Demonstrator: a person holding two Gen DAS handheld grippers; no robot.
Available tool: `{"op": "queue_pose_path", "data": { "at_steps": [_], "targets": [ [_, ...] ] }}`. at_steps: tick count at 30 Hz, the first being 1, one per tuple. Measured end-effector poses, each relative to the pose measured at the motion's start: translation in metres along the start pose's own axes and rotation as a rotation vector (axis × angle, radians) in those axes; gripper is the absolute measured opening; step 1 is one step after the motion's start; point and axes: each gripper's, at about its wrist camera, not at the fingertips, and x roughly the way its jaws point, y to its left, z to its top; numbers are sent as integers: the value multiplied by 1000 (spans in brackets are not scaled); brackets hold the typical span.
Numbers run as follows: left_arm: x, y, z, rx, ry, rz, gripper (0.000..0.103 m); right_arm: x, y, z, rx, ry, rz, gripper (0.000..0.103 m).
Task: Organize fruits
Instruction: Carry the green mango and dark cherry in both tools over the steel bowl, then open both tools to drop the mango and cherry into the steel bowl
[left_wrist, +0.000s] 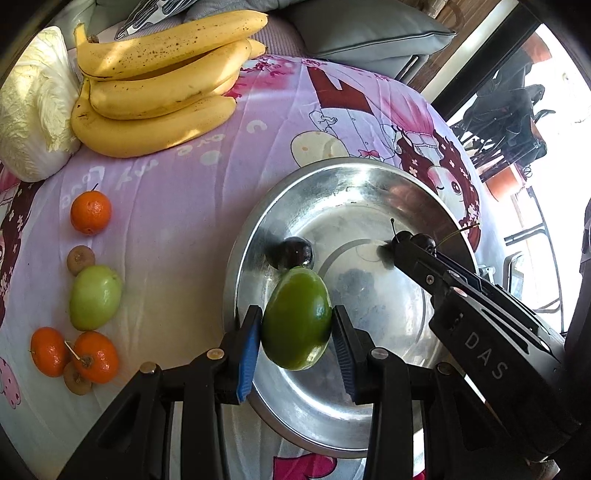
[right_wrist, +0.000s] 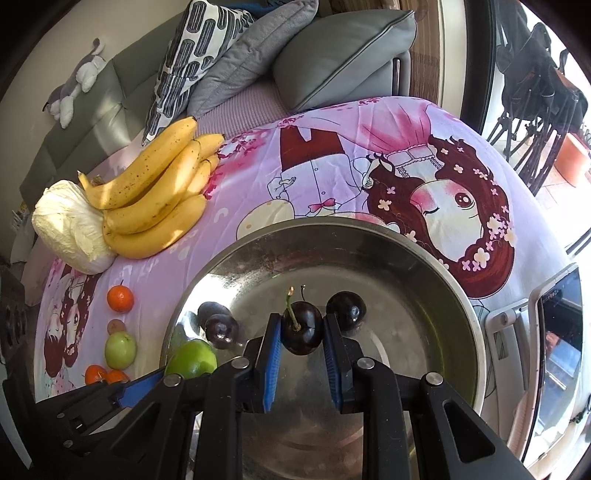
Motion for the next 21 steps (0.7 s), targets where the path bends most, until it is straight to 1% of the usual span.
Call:
{"op": "queue_pose_path", "data": {
  "at_steps": [14, 21],
  "targets": [
    [4, 2, 1, -2, 8, 4, 39, 12, -3, -2, 14, 54, -26, 24],
    [3, 2, 0, 2, 5, 10, 39, 13, -3, -2, 22, 63, -30, 24]
  ]
}}
